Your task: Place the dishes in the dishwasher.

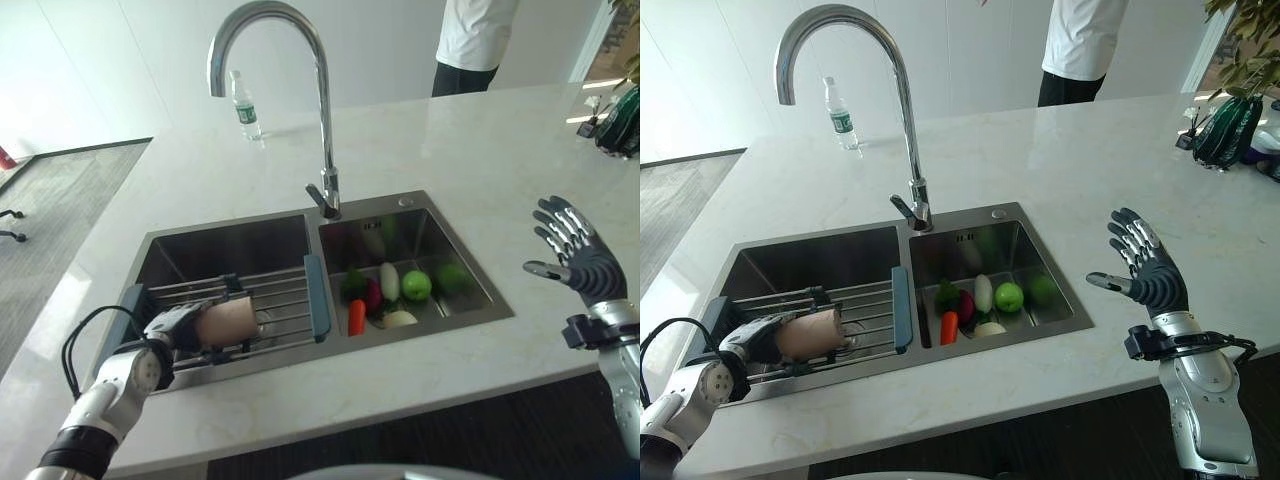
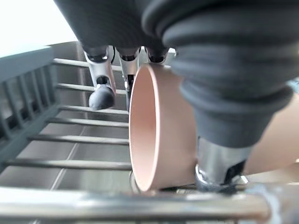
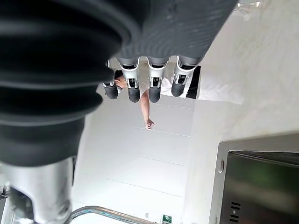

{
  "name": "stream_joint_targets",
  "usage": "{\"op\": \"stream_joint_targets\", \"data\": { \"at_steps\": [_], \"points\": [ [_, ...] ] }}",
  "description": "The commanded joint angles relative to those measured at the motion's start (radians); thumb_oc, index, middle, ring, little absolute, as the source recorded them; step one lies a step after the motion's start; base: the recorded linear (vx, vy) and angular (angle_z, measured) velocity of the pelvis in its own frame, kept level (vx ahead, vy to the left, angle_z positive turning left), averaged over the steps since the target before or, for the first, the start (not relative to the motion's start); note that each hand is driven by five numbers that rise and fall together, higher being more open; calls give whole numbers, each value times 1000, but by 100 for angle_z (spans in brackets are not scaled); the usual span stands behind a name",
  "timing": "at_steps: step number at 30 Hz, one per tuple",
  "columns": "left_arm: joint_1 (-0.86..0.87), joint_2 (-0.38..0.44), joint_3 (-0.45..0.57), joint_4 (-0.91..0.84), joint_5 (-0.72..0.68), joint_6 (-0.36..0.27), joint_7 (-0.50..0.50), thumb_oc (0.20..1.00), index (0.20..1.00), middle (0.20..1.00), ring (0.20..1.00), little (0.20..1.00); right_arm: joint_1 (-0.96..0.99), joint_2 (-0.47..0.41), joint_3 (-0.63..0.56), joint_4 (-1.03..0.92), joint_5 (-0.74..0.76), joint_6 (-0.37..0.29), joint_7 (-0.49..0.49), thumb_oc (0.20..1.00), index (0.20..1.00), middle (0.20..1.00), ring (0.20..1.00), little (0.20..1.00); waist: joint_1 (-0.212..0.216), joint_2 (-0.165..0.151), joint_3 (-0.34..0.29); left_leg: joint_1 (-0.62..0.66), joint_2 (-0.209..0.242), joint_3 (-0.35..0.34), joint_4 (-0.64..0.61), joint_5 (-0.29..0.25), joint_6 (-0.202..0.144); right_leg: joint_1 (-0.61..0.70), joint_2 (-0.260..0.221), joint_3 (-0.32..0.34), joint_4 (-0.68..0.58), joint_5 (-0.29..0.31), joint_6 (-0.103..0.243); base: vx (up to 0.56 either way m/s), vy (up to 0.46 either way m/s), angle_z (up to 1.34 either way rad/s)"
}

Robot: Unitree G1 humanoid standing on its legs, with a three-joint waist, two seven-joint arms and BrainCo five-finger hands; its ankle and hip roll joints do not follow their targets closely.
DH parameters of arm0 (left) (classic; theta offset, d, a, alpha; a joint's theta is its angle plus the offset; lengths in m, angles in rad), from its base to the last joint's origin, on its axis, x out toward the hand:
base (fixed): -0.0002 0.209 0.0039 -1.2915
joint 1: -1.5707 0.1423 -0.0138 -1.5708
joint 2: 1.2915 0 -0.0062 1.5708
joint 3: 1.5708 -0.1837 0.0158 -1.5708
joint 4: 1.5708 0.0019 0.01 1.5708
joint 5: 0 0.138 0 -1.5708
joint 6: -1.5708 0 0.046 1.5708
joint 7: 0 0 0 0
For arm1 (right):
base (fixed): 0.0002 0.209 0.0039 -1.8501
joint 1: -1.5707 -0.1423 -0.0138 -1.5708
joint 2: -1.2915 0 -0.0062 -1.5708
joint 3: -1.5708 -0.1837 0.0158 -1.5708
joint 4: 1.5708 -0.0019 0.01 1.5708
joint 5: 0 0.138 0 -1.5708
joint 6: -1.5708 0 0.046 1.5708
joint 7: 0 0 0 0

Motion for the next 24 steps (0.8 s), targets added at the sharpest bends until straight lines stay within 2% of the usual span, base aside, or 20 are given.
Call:
{"op": "stream_joint_targets", "data": {
  "at_steps": [1,4,9,13,18,20,22,24],
  "points": [
    [-67,84,121,-26,-128,-59,124,200,200,200,200,200,-62,-35,-52,-20,4,-87,-6,1000,1000,1000,1000,1000,-1,2,18,-15,56,-24,4,-17,-38,89,-80,-23,6,-108,102,0,0,0],
    [-63,89,199,-72,-188,-88,174,200,200,200,200,200,-58,-26,-58,-20,0,-86,-9,1000,1000,1000,1000,1000,5,1,15,-17,56,-29,4,-16,-38,90,-80,-27,6,-110,99,-6,-15,3],
    [-46,78,281,-167,-218,-84,204,200,200,200,200,200,-60,-8,-59,-33,-8,-73,-23,1000,1000,1000,1000,1000,16,-1,11,-22,57,-45,4,-18,-40,93,-80,-33,6,-117,95,-12,-43,8],
    [-25,59,350,-237,-288,-120,253,200,200,200,200,200,-56,9,-59,-41,-13,-72,-34,1000,1000,1000,1000,1000,25,0,8,-27,60,-54,4,-15,-43,94,-80,-40,6,-121,91,-11,-63,5],
    [8,19,452,-379,-454,-210,319,200,200,200,200,200,-36,38,-68,-74,-16,-86,-51,1000,1000,1000,1000,1000,36,-2,5,-27,71,-50,4,-11,-47,98,-73,-54,6,-128,82,-18,-138,11],
    [47,-58,491,-501,-488,-273,316,200,200,200,200,200,-20,59,-71,-103,-32,-97,-58,1000,1000,1000,1000,1000,47,-6,7,-30,86,-49,4,-2,-55,96,-61,-59,6,-136,70,-53,-262,15],
    [83,-91,502,-558,-497,-306,311,200,200,200,200,200,-5,66,-73,-123,-32,-102,-63,1000,1000,1000,1000,1000,55,-6,11,-36,95,-58,4,7,-63,93,-49,-54,6,-141,61,-30,-230,16],
    [119,-125,512,-609,-571,-341,285,200,200,200,200,200,18,66,-86,-148,-31,-101,-58,1000,1000,1000,1000,1000,60,-3,19,-58,128,-64,4,46,-90,91,-31,-44,6,-150,49,-35,-230,20]
  ]
}}
